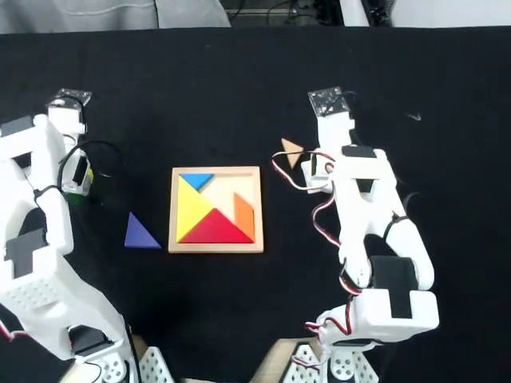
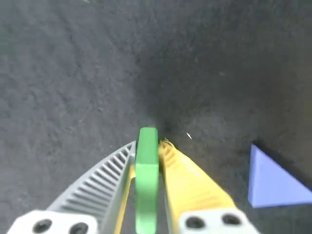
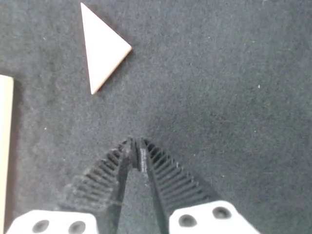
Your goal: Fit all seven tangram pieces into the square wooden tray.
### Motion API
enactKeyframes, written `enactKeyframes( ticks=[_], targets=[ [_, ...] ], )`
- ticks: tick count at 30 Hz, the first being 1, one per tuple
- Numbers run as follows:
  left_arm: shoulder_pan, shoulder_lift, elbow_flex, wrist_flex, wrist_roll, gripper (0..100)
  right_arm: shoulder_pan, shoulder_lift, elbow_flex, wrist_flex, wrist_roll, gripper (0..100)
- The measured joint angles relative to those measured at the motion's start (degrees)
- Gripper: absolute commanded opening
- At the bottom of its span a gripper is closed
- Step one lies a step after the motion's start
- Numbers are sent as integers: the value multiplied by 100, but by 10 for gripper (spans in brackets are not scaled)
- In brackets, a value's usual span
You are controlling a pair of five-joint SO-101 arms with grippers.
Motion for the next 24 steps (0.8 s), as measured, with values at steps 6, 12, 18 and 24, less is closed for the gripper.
enactKeyframes(
  ticks=[6,12,18,24],
  targets=[
    [1090,-791,0,1046,396,61,0,0,0,0,0,12],
    [2725,-1204,0,1169,1486,61,35,0,0,0,0,12],
    [3833,-879,202,185,1996,61,378,0,0,0,0,12],
    [3912,-141,220,-765,2251,61,431,0,0,0,0,12]
  ],
)
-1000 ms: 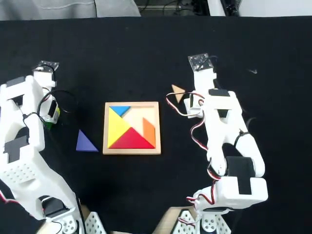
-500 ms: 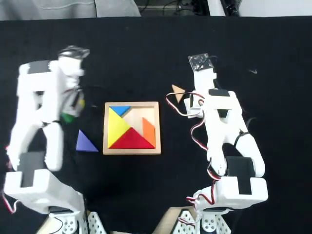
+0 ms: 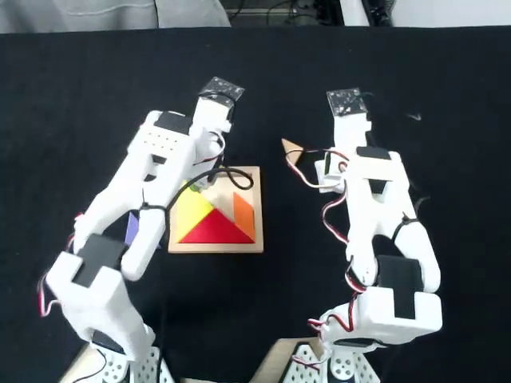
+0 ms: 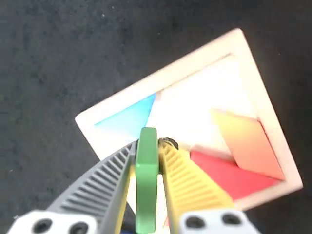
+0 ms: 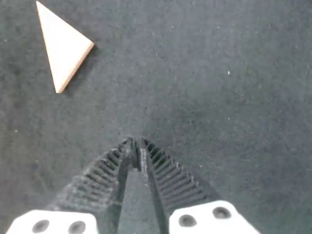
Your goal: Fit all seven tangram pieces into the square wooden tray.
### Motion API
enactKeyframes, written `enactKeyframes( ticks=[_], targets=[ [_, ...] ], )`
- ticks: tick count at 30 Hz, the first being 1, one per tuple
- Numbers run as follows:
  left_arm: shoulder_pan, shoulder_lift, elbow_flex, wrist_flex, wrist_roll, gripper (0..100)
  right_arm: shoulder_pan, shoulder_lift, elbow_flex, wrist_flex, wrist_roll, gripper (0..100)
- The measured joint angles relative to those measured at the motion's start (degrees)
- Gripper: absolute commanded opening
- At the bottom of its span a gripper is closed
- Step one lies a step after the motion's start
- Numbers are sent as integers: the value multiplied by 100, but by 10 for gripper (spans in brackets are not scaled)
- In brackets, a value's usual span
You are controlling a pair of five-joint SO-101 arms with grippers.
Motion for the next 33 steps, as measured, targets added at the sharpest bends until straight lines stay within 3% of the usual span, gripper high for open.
enactKeyframes(
  ticks=[33],
  targets=[
    [176,651,53,-554,-193,63,0,0,0,0,0,12]
  ],
)
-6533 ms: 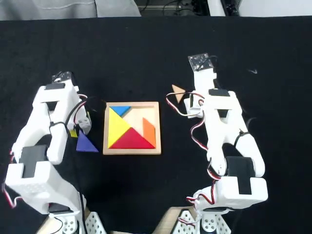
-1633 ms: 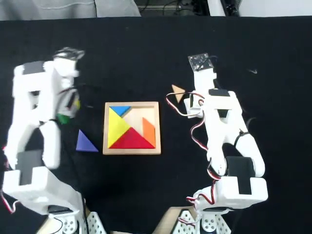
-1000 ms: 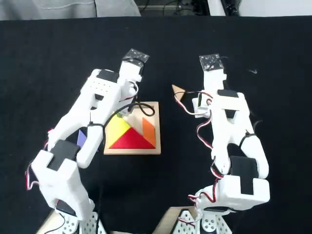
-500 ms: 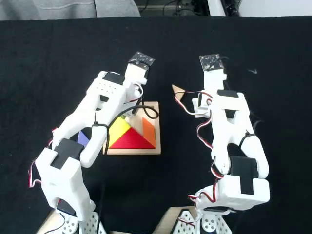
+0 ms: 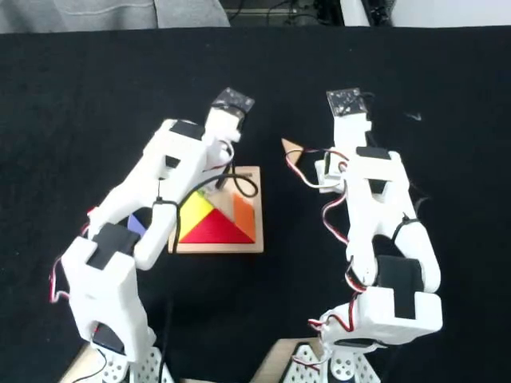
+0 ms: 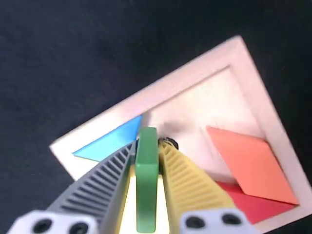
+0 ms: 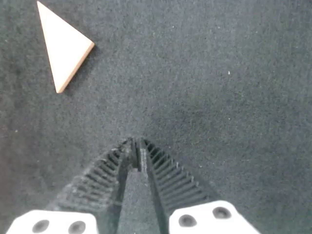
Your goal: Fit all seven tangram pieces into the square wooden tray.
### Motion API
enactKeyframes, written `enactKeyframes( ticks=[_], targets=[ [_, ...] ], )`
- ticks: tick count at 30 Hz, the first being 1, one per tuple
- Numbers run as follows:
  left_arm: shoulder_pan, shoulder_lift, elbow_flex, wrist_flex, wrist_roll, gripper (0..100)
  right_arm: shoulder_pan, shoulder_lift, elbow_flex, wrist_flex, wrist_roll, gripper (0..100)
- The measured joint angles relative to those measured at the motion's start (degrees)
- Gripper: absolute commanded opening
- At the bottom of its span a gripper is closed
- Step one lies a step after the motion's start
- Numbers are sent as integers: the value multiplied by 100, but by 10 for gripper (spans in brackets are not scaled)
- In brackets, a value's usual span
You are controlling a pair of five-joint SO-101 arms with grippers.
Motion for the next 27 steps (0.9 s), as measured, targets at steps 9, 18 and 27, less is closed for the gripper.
enactKeyframes(
  ticks=[9,18,27],
  targets=[
    [-53,273,-97,0,-35,64,0,0,0,0,0,12],
    [-62,281,-273,9,-35,63,0,0,0,0,0,12],
    [-62,281,-334,9,-44,66,0,0,0,0,0,12]
  ],
)
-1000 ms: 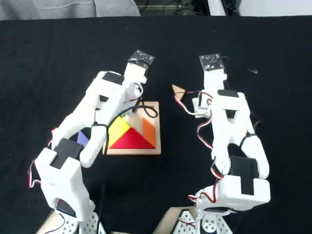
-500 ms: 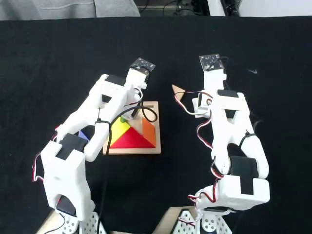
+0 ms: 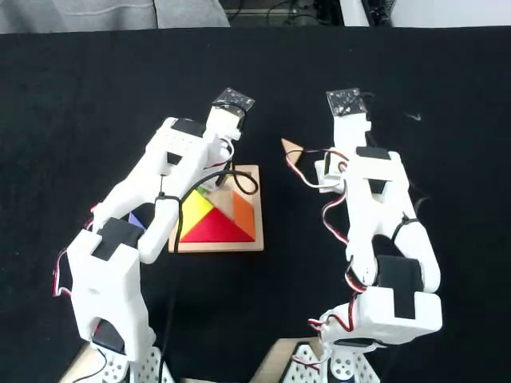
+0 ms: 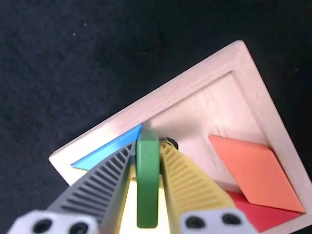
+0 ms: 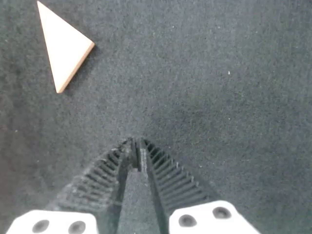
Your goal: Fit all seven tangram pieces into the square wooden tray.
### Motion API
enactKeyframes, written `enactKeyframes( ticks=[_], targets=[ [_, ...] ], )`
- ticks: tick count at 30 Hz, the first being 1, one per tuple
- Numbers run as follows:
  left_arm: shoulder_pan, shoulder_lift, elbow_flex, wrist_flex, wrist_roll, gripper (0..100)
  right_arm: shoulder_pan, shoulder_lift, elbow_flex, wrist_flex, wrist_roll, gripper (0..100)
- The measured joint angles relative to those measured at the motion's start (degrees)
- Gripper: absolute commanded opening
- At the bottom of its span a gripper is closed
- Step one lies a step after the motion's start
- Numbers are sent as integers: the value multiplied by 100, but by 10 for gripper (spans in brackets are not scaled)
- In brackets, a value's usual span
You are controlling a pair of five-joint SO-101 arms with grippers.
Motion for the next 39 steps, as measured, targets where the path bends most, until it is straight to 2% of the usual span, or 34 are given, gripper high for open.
enactKeyframes(
  ticks=[4,9,17,28,35,39],
  targets=[
    [0,0,0,0,-255,77,0,0,0,0,0,12],
    [0,0,0,0,-352,156,0,0,0,0,0,12],
    [-9,-255,0,18,-369,152,0,0,0,0,0,12],
    [0,-580,0,695,-404,152,0,0,0,0,0,12],
    [413,-615,35,721,-404,152,0,0,0,0,0,12],
    [387,-668,35,756,-404,152,0,0,0,0,0,12]
  ],
)
